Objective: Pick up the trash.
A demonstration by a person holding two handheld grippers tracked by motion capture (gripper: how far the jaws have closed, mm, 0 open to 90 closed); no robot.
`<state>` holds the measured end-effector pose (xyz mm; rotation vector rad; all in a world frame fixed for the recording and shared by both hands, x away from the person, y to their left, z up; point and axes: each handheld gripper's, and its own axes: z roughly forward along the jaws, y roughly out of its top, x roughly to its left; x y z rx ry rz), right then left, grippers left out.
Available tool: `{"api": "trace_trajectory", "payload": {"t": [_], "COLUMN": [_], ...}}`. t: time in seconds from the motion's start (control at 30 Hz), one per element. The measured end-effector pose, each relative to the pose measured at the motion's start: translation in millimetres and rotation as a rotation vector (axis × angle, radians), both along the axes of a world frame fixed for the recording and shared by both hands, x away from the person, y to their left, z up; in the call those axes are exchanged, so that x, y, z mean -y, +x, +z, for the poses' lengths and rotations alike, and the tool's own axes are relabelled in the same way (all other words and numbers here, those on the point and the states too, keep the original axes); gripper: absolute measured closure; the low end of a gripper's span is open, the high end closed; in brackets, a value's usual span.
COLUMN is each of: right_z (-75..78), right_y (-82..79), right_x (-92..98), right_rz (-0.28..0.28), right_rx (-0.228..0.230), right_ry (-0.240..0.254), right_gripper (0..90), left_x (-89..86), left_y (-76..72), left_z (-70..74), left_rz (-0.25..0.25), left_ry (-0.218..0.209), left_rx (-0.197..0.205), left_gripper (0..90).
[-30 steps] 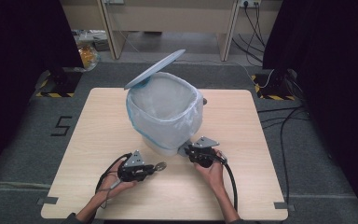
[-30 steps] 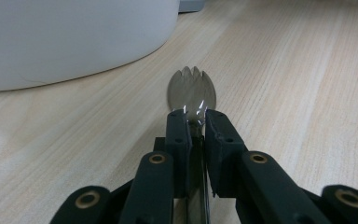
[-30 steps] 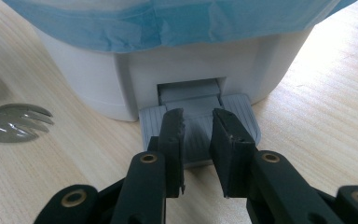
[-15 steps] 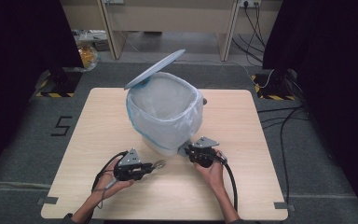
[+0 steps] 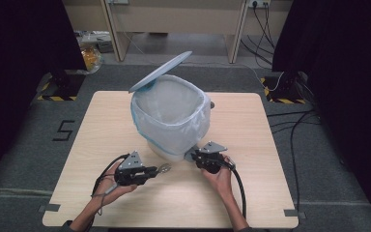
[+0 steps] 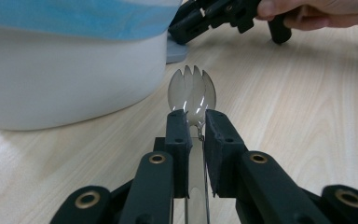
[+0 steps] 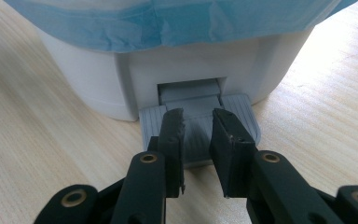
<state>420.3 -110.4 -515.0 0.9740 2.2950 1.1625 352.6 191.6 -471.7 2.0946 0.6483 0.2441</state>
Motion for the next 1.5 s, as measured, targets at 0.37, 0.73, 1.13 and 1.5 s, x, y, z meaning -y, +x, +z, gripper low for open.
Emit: {"api": "trace_trajectory", "payload": {"t": [0.37,0.73,1.13,1.5], "right_z": [0.0,0.0,0.0,0.0], "right_y": [0.2,0.3,0.3,0.2], "right_x": [0.1,0.2,0.2,0.2], "right_rz": [0.0,-0.001,0.0,0.0], "right_rx": [0.0,-0.001,-0.001,0.0], "right_ry": [0.001,0.002,0.002,0.001], "right_gripper": [74.0,74.0,74.0,74.0], "left_x": [-4.8,-1.0,-6.8,-10.4], "left_y": [-6.4,-12.5,-9.2,-10.7], "left_z": [17.6,39.0,63.7,92.5], "left_rz": [-0.009,-0.037,-0.04,-0.036], "left_ry": [-0.018,-0.033,-0.066,-0.079], "left_rx": [0.015,0.045,0.07,0.125], "left_gripper": [79.6,79.6,79.6,79.6]}}
